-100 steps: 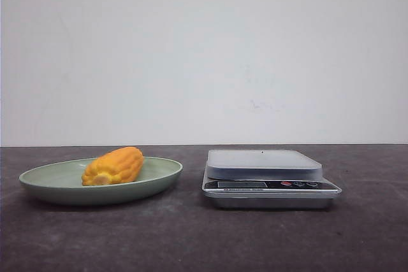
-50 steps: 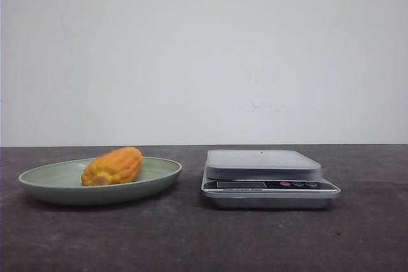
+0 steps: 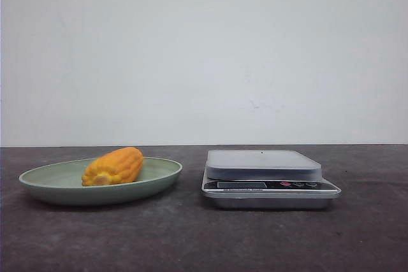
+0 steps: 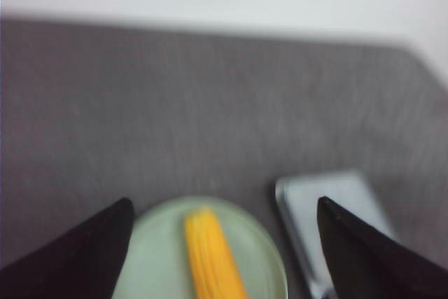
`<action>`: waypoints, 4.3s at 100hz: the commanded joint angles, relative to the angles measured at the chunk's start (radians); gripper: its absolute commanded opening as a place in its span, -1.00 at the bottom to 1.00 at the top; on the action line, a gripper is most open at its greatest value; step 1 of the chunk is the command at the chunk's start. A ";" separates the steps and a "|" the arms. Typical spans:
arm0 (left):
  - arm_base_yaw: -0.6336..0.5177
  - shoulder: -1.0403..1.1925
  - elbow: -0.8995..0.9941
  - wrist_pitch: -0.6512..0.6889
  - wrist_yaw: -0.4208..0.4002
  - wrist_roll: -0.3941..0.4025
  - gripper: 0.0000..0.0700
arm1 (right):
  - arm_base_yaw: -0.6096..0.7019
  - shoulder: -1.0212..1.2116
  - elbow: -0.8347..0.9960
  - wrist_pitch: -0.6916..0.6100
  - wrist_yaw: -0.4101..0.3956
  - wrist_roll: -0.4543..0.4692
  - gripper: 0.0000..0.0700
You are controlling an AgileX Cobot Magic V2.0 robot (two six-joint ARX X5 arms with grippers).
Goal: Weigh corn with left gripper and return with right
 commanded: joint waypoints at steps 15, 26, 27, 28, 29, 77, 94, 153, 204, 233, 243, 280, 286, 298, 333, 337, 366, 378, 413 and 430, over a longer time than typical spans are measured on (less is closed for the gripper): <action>-0.120 0.240 0.013 0.014 -0.052 0.017 0.44 | 0.006 0.008 0.018 -0.066 -0.003 -0.047 0.80; -0.156 0.369 0.013 0.012 -0.089 0.018 0.44 | 0.006 0.008 0.018 -0.084 -0.002 -0.056 0.80; -0.158 0.381 0.013 0.011 -0.090 0.017 0.44 | 0.006 0.008 0.018 -0.085 -0.002 -0.056 0.80; -0.160 0.391 0.013 0.011 -0.090 0.017 0.44 | 0.006 0.008 0.018 -0.087 -0.001 -0.057 0.80; -0.161 0.402 0.013 0.010 -0.090 0.016 0.44 | 0.006 0.008 0.018 -0.088 -0.001 -0.058 0.80; -0.177 0.629 0.013 -0.043 -0.106 -0.009 -0.28 | 0.005 0.007 0.018 -0.094 0.002 -0.066 0.79; -0.181 0.625 0.013 -0.048 -0.105 -0.009 -0.97 | 0.005 0.007 0.018 -0.094 0.006 -0.066 0.79; -0.306 0.474 0.404 -0.238 -0.097 -0.005 -0.97 | 0.005 0.008 0.018 -0.095 0.005 -0.067 0.79; -0.435 0.945 0.887 -0.408 -0.097 -0.001 -0.97 | 0.005 0.008 0.018 -0.101 0.000 -0.064 0.79; -0.460 1.071 0.889 -0.407 -0.095 -0.049 -0.97 | 0.005 0.008 0.018 -0.102 0.001 -0.065 0.79; -0.465 1.083 0.889 -0.405 -0.077 -0.078 -0.77 | 0.005 0.008 0.018 -0.102 0.001 -0.065 0.79; -0.479 1.085 0.889 -0.385 -0.077 -0.102 0.28 | 0.005 0.008 0.018 -0.103 0.001 -0.065 0.79; -0.479 1.085 0.889 -0.385 -0.077 -0.103 0.29 | 0.005 0.008 0.018 -0.105 0.001 -0.065 0.79; -0.479 1.085 0.889 -0.386 -0.078 -0.103 0.29 | 0.005 0.008 0.018 -0.110 0.001 -0.065 0.79; -0.480 1.044 0.923 -0.398 -0.117 -0.064 0.37 | 0.005 0.008 0.018 -0.117 0.004 -0.066 0.79; -0.480 1.023 0.936 -0.398 -0.129 -0.053 0.37 | 0.005 0.008 0.018 -0.117 0.005 -0.066 0.79; -0.449 0.770 1.067 -0.467 -0.278 0.030 0.37 | 0.005 0.008 0.018 -0.124 0.003 -0.066 0.79; -0.406 0.597 1.067 -0.474 -0.352 0.051 0.37 | 0.005 0.008 0.018 -0.125 0.003 -0.066 0.79; -0.241 0.111 1.067 -0.788 -0.709 0.072 0.36 | 0.006 0.008 0.018 -0.133 0.000 -0.066 0.79; -0.228 -0.098 1.044 -0.842 -0.743 0.037 0.36 | 0.016 0.008 0.018 -0.139 -0.001 -0.065 0.79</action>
